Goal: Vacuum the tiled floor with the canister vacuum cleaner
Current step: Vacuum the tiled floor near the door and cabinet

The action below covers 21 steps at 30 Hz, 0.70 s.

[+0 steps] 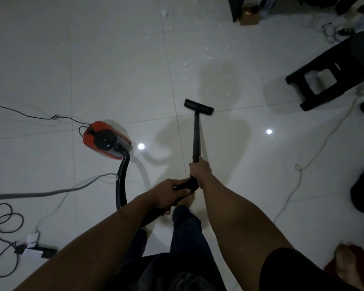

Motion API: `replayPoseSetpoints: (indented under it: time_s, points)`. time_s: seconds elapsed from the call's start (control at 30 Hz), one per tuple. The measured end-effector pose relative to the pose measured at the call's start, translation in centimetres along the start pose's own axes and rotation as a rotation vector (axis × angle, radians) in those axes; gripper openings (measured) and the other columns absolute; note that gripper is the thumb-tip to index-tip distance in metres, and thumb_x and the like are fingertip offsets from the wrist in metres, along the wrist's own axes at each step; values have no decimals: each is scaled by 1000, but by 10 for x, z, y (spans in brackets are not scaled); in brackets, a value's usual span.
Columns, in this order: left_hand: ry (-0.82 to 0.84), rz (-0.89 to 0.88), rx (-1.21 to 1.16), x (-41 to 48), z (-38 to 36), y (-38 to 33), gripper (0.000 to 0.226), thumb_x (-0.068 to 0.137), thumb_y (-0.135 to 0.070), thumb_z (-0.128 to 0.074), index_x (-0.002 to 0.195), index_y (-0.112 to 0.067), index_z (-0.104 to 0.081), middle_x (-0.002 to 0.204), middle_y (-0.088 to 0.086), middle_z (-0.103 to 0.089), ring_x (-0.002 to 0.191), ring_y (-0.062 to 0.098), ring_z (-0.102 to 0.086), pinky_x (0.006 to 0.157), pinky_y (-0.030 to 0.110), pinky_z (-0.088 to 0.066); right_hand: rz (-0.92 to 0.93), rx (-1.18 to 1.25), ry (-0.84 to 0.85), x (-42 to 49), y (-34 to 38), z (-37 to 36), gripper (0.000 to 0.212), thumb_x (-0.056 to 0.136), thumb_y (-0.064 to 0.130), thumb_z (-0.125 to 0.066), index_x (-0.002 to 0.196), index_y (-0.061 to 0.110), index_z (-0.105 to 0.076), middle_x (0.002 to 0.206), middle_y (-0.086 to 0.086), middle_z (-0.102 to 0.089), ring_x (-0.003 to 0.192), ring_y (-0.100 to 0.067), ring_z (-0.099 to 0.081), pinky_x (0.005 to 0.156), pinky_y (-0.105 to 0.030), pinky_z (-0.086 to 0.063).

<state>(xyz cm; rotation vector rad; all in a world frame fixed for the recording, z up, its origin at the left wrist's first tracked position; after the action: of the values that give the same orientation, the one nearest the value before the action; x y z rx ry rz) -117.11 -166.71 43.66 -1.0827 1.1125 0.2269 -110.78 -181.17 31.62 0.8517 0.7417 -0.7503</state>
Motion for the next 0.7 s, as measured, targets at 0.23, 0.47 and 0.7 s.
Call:
replayPoseSetpoints:
  time_s: [0.23, 0.47, 0.7]
  points:
    - [-60, -25, -145, 60, -15, -71, 51, 101, -36, -54, 149, -32, -40, 70, 8, -59, 40, 16, -53, 39, 22, -45, 177, -319, 85, 62, 53, 74, 65, 94, 21, -51, 155, 18, -31, 130, -14, -59, 108, -30, -62, 78, -31, -51]
    - [-146, -49, -130, 81, 16, -96, 52, 99, -41, -54, 149, -33, -40, 76, 5, -64, 42, 8, -56, 48, 21, -49, 255, -422, 160, 85, 110, 72, 62, 95, 19, -49, 154, 16, -32, 131, -13, -57, 110, -30, -60, 76, -29, -48]
    - [-150, -12, -159, 108, 60, -110, 56, 99, -42, -54, 151, -31, -37, 63, 9, -63, 44, 20, -59, 45, 28, -51, 200, -373, 106, 110, 159, 66, 60, 98, 21, -47, 155, 19, -30, 134, -12, -55, 109, -28, -59, 69, -29, -43]
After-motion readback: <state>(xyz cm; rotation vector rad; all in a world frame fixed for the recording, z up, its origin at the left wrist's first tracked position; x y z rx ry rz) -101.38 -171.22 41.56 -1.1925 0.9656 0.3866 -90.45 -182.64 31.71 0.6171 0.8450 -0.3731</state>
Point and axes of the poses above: each hand's wrist, its own x-axis towards the middle knuckle, its own z-axis out of the back of the hand, y = z × x, the point moved 3 cm from there along x, towards the middle knuckle
